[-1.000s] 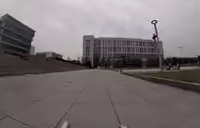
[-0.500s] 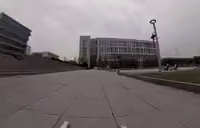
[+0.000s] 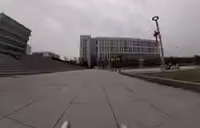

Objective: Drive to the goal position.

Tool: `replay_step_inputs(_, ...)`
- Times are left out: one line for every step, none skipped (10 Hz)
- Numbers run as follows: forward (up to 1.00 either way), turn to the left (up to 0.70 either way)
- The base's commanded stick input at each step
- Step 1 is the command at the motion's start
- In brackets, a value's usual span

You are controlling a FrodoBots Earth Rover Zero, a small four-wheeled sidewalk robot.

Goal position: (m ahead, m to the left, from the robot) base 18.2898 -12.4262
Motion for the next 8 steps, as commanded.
replay_step_inputs(0.7, 0.0)
replay_step_inputs(0.7, 0.0)
replay_step_inputs(0.7, 0.0)
replay_step_inputs(0.7, 0.0)
replay_step_inputs(0.7, 0.0)
replay_step_inputs(0.7, 0.0)
replay_step_inputs(0.7, 0.0)
replay_step_inputs(0.7, 0.0)
